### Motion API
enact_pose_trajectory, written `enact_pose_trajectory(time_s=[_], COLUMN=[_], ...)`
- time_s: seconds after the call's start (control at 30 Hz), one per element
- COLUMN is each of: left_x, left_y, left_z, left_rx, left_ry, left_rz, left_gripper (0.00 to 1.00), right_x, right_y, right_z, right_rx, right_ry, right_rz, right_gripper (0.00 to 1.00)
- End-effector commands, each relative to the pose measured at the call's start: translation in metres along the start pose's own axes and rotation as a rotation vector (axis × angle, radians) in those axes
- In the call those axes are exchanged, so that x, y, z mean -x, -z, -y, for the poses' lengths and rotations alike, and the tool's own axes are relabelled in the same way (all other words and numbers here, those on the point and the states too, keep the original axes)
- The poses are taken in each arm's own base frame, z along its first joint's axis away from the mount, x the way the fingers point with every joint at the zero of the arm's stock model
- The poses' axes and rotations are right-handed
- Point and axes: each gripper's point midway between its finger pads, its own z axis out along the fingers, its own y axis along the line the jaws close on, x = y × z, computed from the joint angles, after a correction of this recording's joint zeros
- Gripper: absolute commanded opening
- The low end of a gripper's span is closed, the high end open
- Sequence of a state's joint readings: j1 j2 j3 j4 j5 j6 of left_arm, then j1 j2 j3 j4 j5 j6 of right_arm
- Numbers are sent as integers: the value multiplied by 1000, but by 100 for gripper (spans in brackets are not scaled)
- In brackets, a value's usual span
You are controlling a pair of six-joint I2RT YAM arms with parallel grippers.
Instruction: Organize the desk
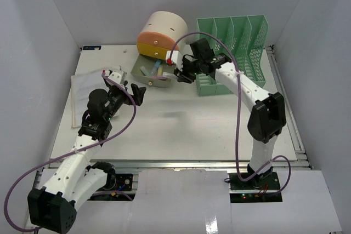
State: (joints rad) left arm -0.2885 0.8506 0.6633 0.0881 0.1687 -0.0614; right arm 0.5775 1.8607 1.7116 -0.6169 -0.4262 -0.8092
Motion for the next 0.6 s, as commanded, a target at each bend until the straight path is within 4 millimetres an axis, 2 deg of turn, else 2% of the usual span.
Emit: enact_pose_trajectory(time_s=[0.0, 0.1, 0.17, 0.3, 0.37, 0.4, 0.47, 0.57], left_x=[5, 2, 0, -6, -10, -12, -14, -17], left_y=[1, -1, -3, -7, -8, -9, -10, -12], left_z=[0, -2, -5, -8, -9, -10, -11, -12], left_rx=[-4, 5, 18, 27, 30, 31, 34, 36], left_ry=[18, 33, 43, 50, 51, 52, 54, 63], left_rz=[37, 32, 23, 3, -7, -12, -18, -26], left_gripper=[98, 98, 98, 98, 98, 98, 98, 98], right_x=[33, 44, 58, 57, 62, 61, 54, 54], right_y=[-34, -60, -68, -86, -89, -95, -106, -108], right_z=[46, 67, 80, 96, 108, 111, 109, 101], right_rx=[-98, -131, -190, -284, -332, -336, -316, -279], right_ry=[-116, -178, -171, -189, -197, -218, -234, -233], right_rz=[80, 124, 165, 213, 240, 240, 236, 241], right_gripper=[14, 20, 23, 25, 25, 29, 43, 69])
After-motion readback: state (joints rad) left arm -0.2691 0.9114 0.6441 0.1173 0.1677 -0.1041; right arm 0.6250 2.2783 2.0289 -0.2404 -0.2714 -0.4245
